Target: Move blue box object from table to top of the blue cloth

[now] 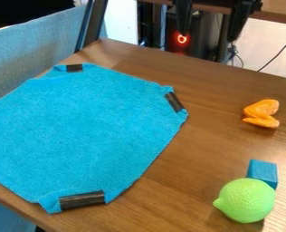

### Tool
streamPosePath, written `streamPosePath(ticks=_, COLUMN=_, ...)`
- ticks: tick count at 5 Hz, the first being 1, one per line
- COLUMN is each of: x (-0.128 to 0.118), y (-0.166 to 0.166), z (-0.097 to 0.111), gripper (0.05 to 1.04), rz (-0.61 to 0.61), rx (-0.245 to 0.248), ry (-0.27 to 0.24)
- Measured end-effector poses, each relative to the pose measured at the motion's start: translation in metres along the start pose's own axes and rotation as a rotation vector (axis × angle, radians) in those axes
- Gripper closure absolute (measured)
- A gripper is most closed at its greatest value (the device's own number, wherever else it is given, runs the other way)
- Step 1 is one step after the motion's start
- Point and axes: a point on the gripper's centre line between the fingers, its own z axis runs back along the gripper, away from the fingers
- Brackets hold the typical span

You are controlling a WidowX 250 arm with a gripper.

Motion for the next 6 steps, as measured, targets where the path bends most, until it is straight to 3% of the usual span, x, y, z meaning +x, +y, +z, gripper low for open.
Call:
streamPosePath(ticks=1, x=-0.005, y=-0.002, z=-0.014, gripper=0.091, rz=-0.009, rx=0.019, ry=0.047)
streamPosePath(ticks=2, x=-0.020, y=-0.006, z=-0.028, gripper=0.091, rz=-0.031, rx=0.029, ry=0.173)
streamPosePath(ticks=3, x=-0.033, y=-0.017, z=-0.039, gripper=0.091, rz=-0.041, rx=0.015, ry=0.250)
streamPosePath(ticks=4, x=-0.046, y=-0.032, z=-0.038, gripper=0.091, rz=0.042, rx=-0.046, ry=0.324)
streamPosePath(ticks=5, x=-0.065, y=-0.044, z=-0.062, gripper=0.091, rz=0.171, rx=-0.102, ry=0.364)
streamPosePath(ticks=6, x=-0.084, y=-0.053, z=-0.063, gripper=0.091, rz=0.254, rx=-0.204, ry=0.333)
